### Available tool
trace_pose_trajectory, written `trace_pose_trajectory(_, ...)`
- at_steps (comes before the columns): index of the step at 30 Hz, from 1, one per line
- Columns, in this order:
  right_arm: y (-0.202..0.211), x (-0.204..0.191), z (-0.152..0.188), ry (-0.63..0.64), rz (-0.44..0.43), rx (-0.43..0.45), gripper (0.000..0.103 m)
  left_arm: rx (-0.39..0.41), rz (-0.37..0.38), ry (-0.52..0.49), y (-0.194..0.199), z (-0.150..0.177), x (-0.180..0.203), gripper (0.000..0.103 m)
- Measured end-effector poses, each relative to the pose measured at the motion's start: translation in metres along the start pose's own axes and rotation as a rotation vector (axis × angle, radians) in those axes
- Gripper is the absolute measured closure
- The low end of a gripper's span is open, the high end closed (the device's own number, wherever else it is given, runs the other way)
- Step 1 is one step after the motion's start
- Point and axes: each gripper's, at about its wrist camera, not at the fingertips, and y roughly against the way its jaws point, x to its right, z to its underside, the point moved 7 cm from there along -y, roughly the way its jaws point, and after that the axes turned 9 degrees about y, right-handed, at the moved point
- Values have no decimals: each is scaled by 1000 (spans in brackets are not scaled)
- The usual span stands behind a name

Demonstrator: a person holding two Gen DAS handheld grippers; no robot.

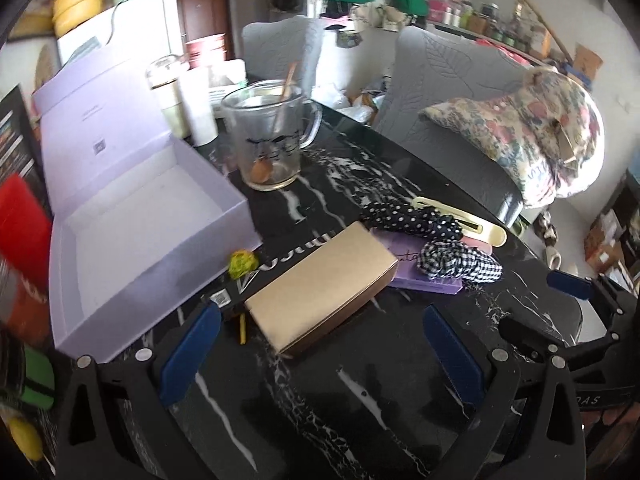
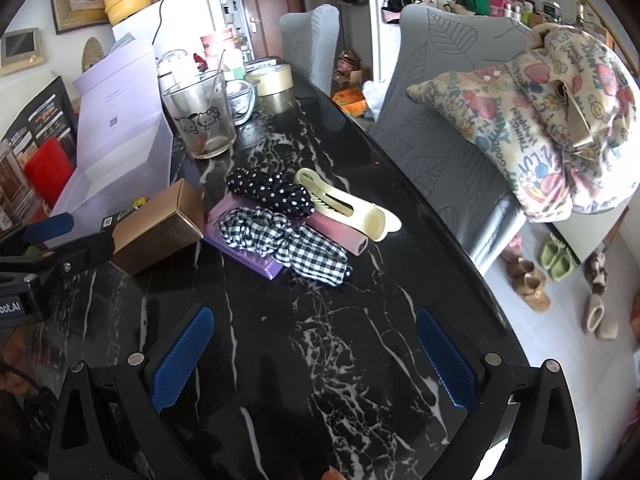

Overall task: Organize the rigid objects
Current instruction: 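Lower the left gripper onto the gold box and grasp it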

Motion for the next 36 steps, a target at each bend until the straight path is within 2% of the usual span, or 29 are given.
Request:
trace_pose_trajectory(7, -9, 10, -5, -20, -15, 5, 0, -15, 70, -106, -21, -14, 14, 2)
trace_pose_trajectory(11, -14, 16, -6, -34, -21, -7, 0, -24, 98, -198, -32, -19, 24, 2)
trace_pose_trajectory(15, -18, 21, -9, -45, -22, -12, 0, -97, 98, -252, -50, -17, 25, 2)
trace_pose_trajectory(16, -18, 22, -9, -46, -19, -10, 0, -117, 110, -244, -54, -15, 24, 4)
trace_pose_trajectory(18, -18, 23, -11, -47, -17, -6, 0, -151, 140, -219, -58, -11, 23, 26)
trace_pose_trajectory(19, -18, 24, -12, -46, -17, -4, 0, -143, 137, -217, -58, -10, 22, 26)
trace_pose_trajectory(20, -18, 24, -12, -46, -16, -3, 0, -131, 136, -216, -57, -9, 23, 32)
trace_pose_trajectory(22, -19, 25, -13, -42, -12, -4, 0, -135, 138, -215, -56, -6, 24, 34)
trace_pose_trajectory(27, -23, 23, -14, -40, -20, -12, 0, -137, 141, -238, -46, 1, 27, 49)
trace_pose_trajectory(32, -25, 20, -14, -38, -26, -17, 0, -163, 156, -212, -37, 11, 25, 56)
trace_pose_trajectory(36, -24, 18, -14, -36, -29, -17, 0, -179, 157, -185, -32, 19, 22, 56)
